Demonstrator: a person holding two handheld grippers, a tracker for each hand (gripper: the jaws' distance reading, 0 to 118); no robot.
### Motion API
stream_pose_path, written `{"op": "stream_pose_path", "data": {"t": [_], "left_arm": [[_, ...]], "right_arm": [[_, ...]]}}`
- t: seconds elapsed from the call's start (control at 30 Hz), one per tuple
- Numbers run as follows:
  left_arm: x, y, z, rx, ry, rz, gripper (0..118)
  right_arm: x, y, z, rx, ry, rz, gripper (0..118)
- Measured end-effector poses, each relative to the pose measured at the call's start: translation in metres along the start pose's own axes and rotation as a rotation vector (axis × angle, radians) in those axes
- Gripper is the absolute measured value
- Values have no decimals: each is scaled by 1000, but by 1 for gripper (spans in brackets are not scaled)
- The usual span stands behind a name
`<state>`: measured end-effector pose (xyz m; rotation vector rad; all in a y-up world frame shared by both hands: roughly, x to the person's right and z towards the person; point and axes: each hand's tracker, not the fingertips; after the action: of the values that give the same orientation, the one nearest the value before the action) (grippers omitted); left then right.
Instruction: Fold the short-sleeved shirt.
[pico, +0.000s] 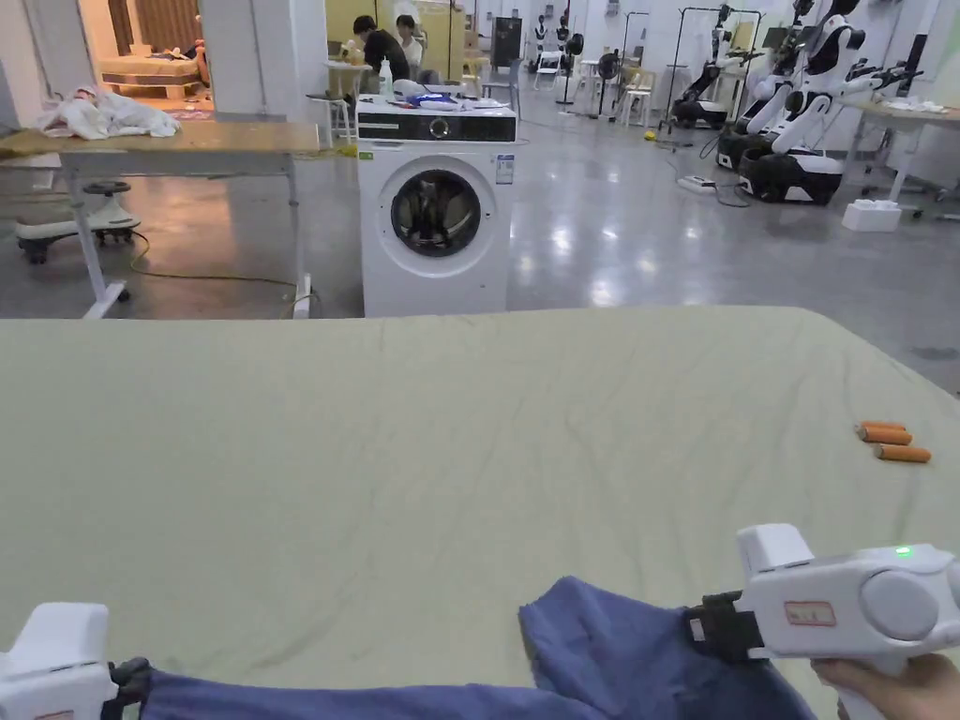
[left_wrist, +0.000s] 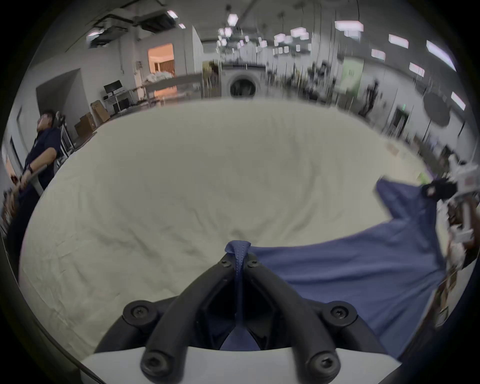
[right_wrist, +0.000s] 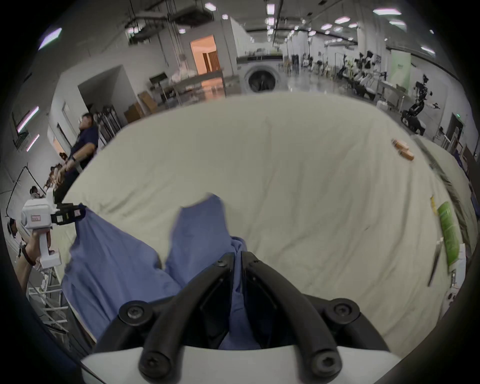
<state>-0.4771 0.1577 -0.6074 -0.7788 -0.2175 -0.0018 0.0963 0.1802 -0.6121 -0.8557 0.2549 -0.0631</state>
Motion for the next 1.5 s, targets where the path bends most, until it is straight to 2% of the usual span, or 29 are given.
{"op": "stream_pose_path", "data": {"t": [0.2,0.33,0.53,0.67,0.73,0.77,0.83,0.97,1.2,1.4,1.5], "left_arm": [[-22,27,132,275,-112,72,0],[-23,60,198,452,-124,134,0],[-24,126,264,608,-1,71,0],[-21,174,291,691,87,55,0],[-25,199,294,711,131,24,0],[-26,213,295,704,136,23,0],[-32,238,290,705,171,23,0],[-37,281,280,722,232,15,0],[-40,347,260,744,330,-14,0],[-42,378,240,750,358,-23,0],[-44,385,225,758,371,6,0]], "right_arm": [[-10,28,100,247,-35,1,2],[-41,68,162,385,-39,48,2],[-84,149,220,538,-93,154,2],[-117,199,239,597,-149,187,2],[-133,224,245,632,-198,224,2],[-126,248,236,644,-206,242,2],[-137,274,235,675,-252,266,2],[-146,322,227,729,-275,213,2],[-154,387,215,811,-332,172,2],[-155,425,202,809,-400,209,2],[-151,431,197,842,-361,152,2]]}}
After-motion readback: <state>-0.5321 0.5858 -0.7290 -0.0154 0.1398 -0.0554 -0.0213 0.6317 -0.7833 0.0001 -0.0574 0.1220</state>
